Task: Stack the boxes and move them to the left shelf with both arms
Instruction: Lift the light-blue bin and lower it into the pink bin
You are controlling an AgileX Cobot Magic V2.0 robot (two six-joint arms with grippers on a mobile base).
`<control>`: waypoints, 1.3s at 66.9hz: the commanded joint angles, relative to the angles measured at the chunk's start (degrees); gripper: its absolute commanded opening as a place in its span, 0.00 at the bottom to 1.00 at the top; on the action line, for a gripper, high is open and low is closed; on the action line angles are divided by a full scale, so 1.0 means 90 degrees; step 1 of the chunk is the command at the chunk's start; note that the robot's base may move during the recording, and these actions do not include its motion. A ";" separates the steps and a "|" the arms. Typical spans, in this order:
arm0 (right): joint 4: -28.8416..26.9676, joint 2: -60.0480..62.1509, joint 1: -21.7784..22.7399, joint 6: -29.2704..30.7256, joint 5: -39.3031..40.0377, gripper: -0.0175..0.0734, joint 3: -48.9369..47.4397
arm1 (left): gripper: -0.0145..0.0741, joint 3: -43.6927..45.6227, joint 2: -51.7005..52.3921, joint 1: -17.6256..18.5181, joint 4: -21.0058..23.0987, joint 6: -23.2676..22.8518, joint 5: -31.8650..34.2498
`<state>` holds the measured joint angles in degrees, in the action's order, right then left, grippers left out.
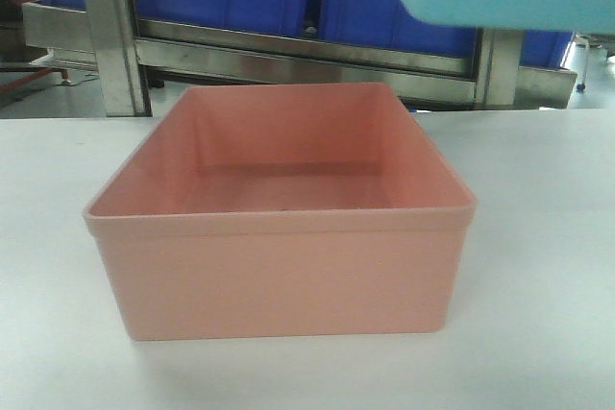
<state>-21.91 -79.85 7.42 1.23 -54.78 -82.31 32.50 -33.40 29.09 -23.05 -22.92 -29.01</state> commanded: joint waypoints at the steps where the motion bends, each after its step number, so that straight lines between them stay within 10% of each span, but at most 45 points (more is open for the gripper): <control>1: -0.0392 0.0282 -0.0493 -0.0955 0.0436 0.25 -0.0192 | 0.15 0.0180 0.0005 0.0046 -0.0117 -0.0012 0.0416; 20: 0.0702 0.0011 -0.2189 -0.2896 0.1287 0.25 -0.0192 | 0.15 0.0180 0.0005 0.0046 -0.0117 -0.0012 0.0638; 36: 0.1008 -0.0721 -0.3019 -0.3243 0.1837 0.25 -0.0192 | 0.15 0.0180 0.0005 0.0046 -0.0117 -0.0012 0.0638; 87: 0.1498 -0.1676 -0.3209 -0.3220 0.2353 0.25 -0.0192 | 0.15 0.0180 0.0005 0.0046 -0.0126 -0.0012 0.0638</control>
<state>-7.36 -98.17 -21.60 -27.04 -37.87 -81.98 32.50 -33.40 29.09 -23.05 -22.92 -27.55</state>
